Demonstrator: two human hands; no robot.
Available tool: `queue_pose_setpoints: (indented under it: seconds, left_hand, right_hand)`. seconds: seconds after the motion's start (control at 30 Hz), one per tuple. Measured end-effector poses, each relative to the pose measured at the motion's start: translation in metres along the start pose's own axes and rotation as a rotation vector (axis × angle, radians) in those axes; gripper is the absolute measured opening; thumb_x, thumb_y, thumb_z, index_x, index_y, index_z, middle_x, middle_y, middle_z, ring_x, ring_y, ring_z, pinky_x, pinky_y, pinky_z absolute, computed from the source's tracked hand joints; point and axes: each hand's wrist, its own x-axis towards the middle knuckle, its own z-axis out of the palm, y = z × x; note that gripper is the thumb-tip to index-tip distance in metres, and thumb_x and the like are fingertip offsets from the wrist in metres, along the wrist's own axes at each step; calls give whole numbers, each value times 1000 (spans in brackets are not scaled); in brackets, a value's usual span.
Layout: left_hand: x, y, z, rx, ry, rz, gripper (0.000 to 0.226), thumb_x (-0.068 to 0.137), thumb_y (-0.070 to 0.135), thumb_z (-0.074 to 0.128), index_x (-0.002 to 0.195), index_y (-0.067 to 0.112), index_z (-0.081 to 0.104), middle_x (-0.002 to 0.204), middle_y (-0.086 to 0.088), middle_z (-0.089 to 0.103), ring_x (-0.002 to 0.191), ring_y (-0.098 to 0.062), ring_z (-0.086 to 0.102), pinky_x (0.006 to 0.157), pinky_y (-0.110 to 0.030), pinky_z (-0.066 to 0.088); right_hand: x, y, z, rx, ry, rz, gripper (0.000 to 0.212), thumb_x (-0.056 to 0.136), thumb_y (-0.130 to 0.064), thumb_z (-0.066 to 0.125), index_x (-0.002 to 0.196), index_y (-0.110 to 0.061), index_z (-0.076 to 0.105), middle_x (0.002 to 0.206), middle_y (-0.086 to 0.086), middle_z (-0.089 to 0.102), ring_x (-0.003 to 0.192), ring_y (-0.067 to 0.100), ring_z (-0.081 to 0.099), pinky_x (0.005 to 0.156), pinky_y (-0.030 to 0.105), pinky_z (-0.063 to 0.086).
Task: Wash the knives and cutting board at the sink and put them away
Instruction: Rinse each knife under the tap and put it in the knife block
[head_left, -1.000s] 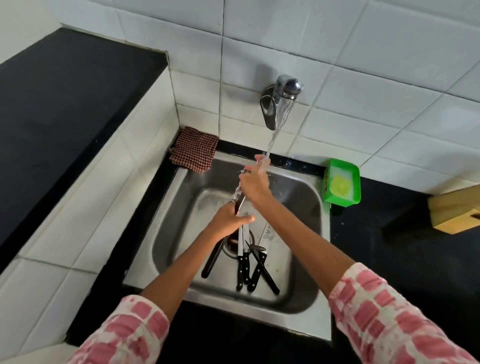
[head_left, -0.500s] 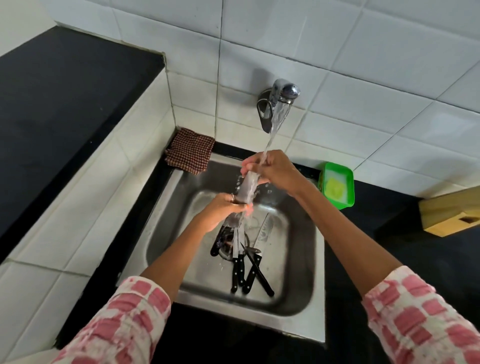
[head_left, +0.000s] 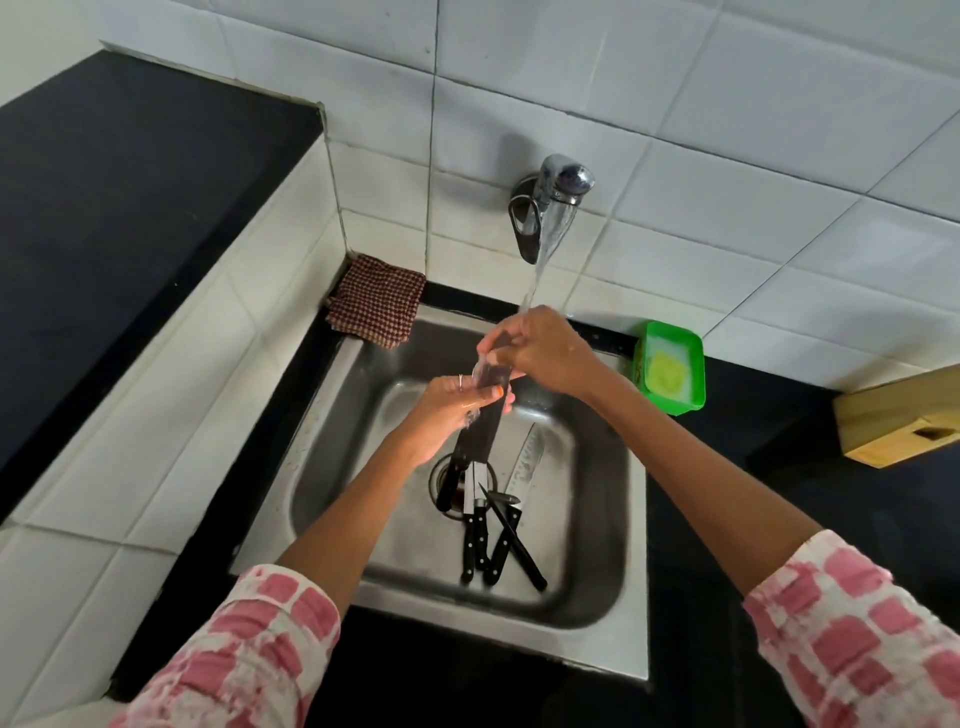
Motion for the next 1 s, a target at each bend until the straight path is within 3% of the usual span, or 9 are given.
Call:
queue_pose_setpoints:
  seconds: [0.1,0.2,0.4,0.5,0.6,0.67,0.8,0.93,1.0]
  left_hand:
    - [4,-2,-7,124,61,-3,9,83,8,65,84,15,69,72,9,72,71,-5,67,68,-18,50]
    - [9,0,-15,183,95,-3,8,80,13,69,87,16,71,79,9,72,82,-6,66,79,-17,47]
    - [7,5,1,177,27,-5,9,85,14,63,90,9,68,72,8,70,69,-3,66,71,-14,47]
    - [-1,-8,0,362,61,70,13,90,16,58,91,7,66,67,11,62,55,11,57,59,-3,41]
    - [0,-27,-13,477,76,75,18,91,24,57,81,9,58,58,9,47,44,1,44,51,-14,36]
    - [2,-31,-15,553,89,73,25,91,31,55,73,14,51,54,8,40,39,-1,34,42,-15,30]
    - [0,-15,2,509,58,89,26,91,34,53,71,17,48,52,8,38,34,1,31,36,-11,27]
    - [-1,-10,6,399,-62,6,47,82,58,46,89,12,51,56,2,44,38,-4,37,37,-15,32]
    - [-3,-17,2,253,-44,-46,54,86,61,42,99,9,50,64,-3,55,47,-9,49,43,-20,38]
  right_hand:
    - [6,2,-22,103,186,120,10,81,5,61,84,2,70,85,4,70,69,14,69,66,23,58]
    - [3,13,-39,429,374,248,14,80,3,66,91,-6,70,83,9,68,62,6,66,58,18,56]
    - [-14,22,9,415,265,322,25,76,-2,71,101,1,64,101,20,69,88,30,69,77,45,58]
    - [-10,29,-3,443,380,366,26,77,-5,72,101,2,65,98,18,70,86,30,70,74,44,59]
    - [-13,37,-12,644,558,407,24,80,-1,67,104,3,64,96,15,69,87,28,69,70,33,60]
    - [-21,39,-2,747,495,394,25,86,-3,62,110,2,60,98,13,68,86,21,69,71,27,59]
    - [-36,41,39,866,89,302,37,86,-2,60,120,-11,49,109,4,65,98,15,66,88,33,55]
    - [-36,48,54,811,217,224,24,80,5,66,97,-10,60,87,4,67,77,6,66,75,23,54]
    - [-35,47,57,767,228,235,22,80,0,67,100,-7,61,86,3,67,78,8,66,73,23,54]
